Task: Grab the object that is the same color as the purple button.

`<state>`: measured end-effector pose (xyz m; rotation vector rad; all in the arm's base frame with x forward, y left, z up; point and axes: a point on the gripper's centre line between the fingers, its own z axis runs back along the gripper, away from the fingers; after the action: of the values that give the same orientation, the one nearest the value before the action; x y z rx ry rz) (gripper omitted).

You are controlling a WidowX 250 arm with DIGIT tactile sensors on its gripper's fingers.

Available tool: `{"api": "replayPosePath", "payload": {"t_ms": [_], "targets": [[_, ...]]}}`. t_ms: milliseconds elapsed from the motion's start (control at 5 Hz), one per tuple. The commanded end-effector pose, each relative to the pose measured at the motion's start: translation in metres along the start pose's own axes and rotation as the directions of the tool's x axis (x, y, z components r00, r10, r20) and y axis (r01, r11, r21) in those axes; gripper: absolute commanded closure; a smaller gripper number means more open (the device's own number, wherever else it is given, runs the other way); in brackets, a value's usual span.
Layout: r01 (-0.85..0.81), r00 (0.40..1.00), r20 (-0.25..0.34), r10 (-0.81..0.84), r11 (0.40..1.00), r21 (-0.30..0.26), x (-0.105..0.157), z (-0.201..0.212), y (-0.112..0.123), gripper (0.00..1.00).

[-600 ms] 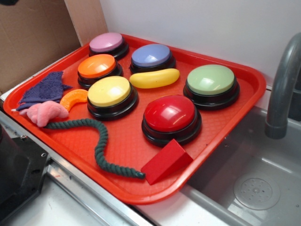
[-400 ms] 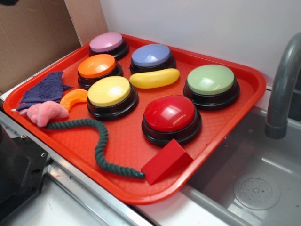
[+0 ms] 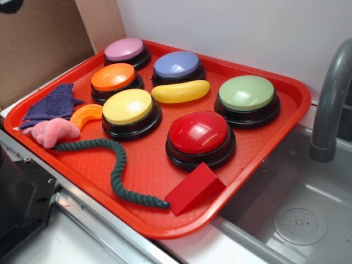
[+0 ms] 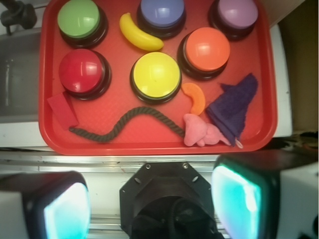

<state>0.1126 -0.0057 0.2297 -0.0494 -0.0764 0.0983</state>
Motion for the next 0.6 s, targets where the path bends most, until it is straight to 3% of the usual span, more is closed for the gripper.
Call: {"api": "replayPosePath", "payload": {"t_ms": [0, 400], "targets": [[-0.176, 0.983, 0.056, 0.176, 0.984, 0.001, 0.01, -0.011, 0.046, 0.0], [-0.376, 0.923, 0.086, 0.375, 0.927, -0.006, 0.02, -0.053, 0.111, 0.0]]}}
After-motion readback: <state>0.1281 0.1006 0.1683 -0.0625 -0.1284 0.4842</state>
